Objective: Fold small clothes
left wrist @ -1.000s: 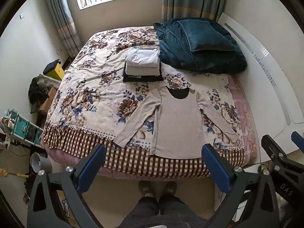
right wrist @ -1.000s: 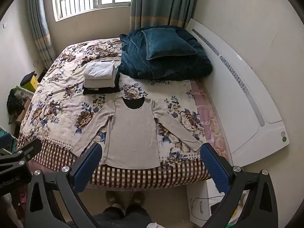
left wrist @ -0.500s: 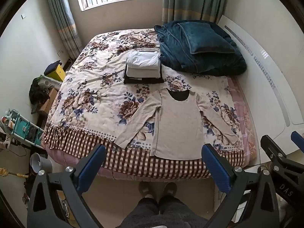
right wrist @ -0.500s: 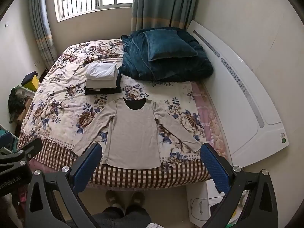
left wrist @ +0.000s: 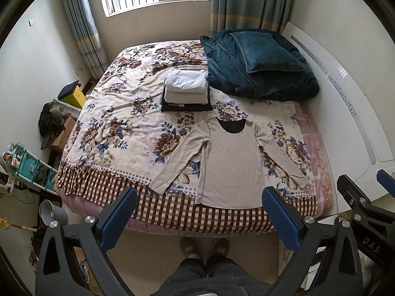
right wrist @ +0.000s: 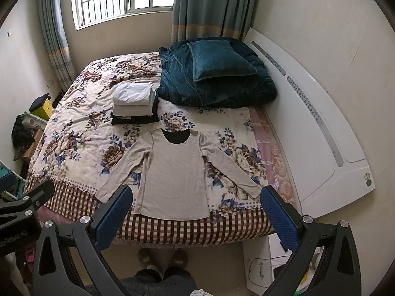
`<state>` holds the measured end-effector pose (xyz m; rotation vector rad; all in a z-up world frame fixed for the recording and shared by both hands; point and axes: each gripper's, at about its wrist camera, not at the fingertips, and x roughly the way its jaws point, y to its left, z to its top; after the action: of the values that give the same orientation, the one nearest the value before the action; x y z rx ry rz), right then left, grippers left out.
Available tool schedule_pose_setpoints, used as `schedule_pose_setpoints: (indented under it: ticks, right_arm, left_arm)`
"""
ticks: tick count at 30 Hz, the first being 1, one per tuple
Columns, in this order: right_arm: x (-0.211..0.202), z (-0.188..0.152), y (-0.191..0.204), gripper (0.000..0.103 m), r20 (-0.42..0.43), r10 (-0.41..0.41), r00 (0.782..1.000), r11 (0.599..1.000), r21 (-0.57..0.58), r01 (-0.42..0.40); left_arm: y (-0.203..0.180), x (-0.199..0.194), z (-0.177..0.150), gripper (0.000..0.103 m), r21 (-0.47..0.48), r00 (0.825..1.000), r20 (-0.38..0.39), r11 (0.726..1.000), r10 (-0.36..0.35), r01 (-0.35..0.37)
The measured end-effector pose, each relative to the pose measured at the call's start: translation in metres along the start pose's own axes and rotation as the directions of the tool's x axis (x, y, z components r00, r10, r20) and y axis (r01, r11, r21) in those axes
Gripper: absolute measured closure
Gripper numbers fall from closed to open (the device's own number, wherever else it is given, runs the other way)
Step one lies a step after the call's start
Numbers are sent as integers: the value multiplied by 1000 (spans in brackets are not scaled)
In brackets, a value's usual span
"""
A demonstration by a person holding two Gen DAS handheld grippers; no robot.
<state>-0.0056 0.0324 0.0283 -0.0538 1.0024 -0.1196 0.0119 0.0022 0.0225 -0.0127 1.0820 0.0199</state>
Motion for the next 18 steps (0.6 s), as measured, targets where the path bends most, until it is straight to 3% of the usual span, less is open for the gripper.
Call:
schedule_pose_setpoints:
  ticks: [18]
  right_arm:
    - [-1,-1,2,0,2,0,1000,1000,1,0]
  left_arm:
    - [-2,-5,2,0,-1,1000,9,1000,-3,3]
